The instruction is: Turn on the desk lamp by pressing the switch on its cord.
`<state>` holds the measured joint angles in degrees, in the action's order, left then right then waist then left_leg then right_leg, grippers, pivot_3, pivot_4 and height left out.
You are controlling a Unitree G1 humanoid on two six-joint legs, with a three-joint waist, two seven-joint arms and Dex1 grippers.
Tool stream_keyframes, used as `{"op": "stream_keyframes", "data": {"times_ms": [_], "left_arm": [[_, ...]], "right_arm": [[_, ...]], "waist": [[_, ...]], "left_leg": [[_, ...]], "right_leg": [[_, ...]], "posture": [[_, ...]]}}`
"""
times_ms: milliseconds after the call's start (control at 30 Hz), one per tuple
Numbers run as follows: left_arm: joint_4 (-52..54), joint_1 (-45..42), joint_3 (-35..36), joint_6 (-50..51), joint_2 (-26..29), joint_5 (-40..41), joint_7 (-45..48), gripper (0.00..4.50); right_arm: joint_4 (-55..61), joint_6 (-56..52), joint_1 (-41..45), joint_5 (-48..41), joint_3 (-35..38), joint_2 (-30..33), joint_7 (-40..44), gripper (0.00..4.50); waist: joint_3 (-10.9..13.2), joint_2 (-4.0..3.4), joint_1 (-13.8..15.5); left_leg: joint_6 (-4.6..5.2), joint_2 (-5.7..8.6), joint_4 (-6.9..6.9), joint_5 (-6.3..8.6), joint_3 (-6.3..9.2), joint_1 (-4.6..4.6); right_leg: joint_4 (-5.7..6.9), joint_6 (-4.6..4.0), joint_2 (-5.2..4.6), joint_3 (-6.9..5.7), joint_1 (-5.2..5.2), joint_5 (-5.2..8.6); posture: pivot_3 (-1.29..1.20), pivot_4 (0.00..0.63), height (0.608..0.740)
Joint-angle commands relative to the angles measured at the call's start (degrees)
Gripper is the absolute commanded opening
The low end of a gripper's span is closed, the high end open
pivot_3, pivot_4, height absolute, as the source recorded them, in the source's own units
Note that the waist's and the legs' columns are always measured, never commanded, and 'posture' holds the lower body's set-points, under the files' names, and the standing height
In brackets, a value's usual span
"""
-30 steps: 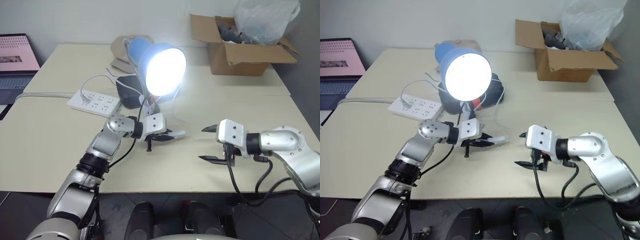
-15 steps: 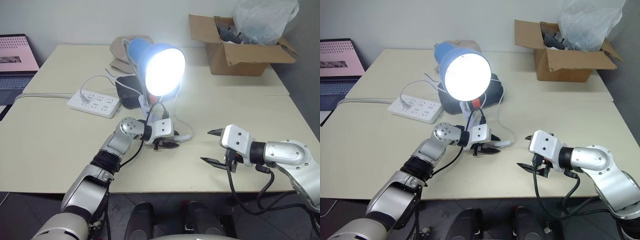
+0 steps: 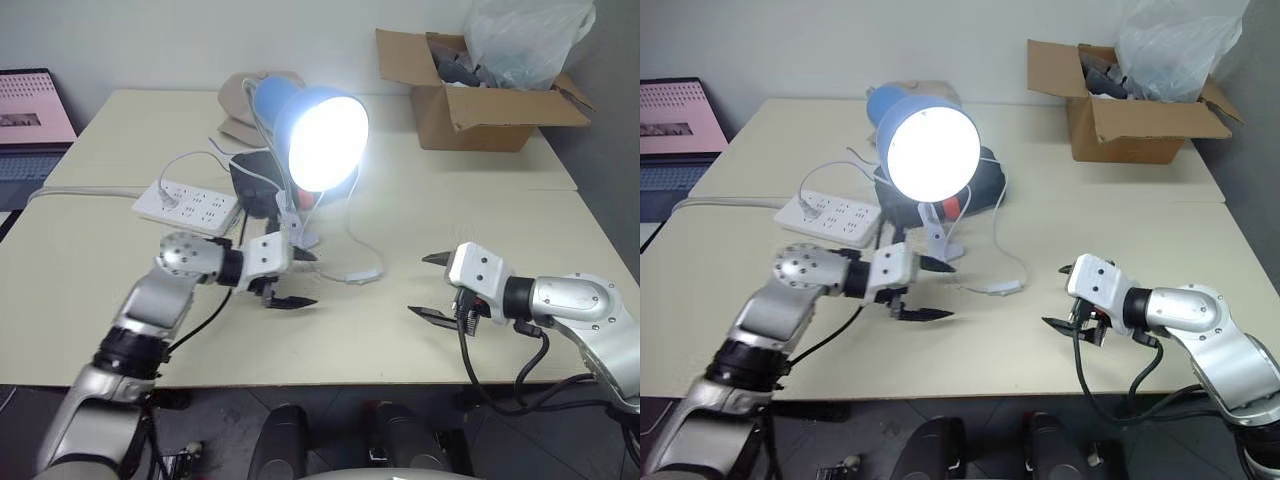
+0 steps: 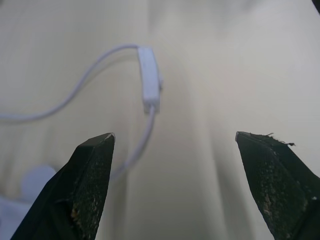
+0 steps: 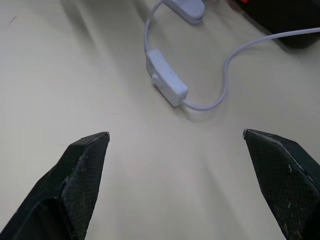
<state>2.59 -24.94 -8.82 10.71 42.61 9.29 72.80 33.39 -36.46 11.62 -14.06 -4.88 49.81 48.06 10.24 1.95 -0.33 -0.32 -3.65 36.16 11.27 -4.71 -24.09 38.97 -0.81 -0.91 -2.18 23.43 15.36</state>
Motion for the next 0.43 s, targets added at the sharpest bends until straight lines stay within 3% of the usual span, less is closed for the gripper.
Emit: {"op": "stream_keyframes", "data": {"times_ms": [33,267,433], "left_arm": [[8.1,4.7,9.3,5.5,3.4,4.8,-3.8,4.02],[17.9,18.0,20.6,14.2,7.9,12.8,-5.5,4.02],[21.0,22.8,23.2,16.3,8.8,14.0,-7.7,4.02]], "right_arm": [[-2.1,4.7,-0.6,-0.9,5.4,0.2,0.8,4.50],[-6.1,8.7,-3.6,-4.8,11.6,1.5,5.6,4.50],[-7.7,9.8,-3.5,-5.1,12.0,1.6,6.6,4.50]], "waist": [[0.0,0.00,0.1],[0.0,0.00,0.2],[0.0,0.00,0.2]], "left_leg": [[0.00,0.00,0.00,0.00,0.00,0.01],[0.00,0.01,-0.06,0.01,-0.02,0.12],[-0.01,0.00,-0.07,0.01,0.01,0.18]], "right_leg": [[0.00,0.00,-0.01,0.00,-0.01,0.00],[-0.03,-0.03,-0.05,-0.01,-0.09,0.02],[-0.02,-0.06,-0.08,-0.05,-0.11,0.04]], "posture": [[0.00,0.150,0.740],[0.00,0.150,0.740],[0.00,0.150,0.740]]}}
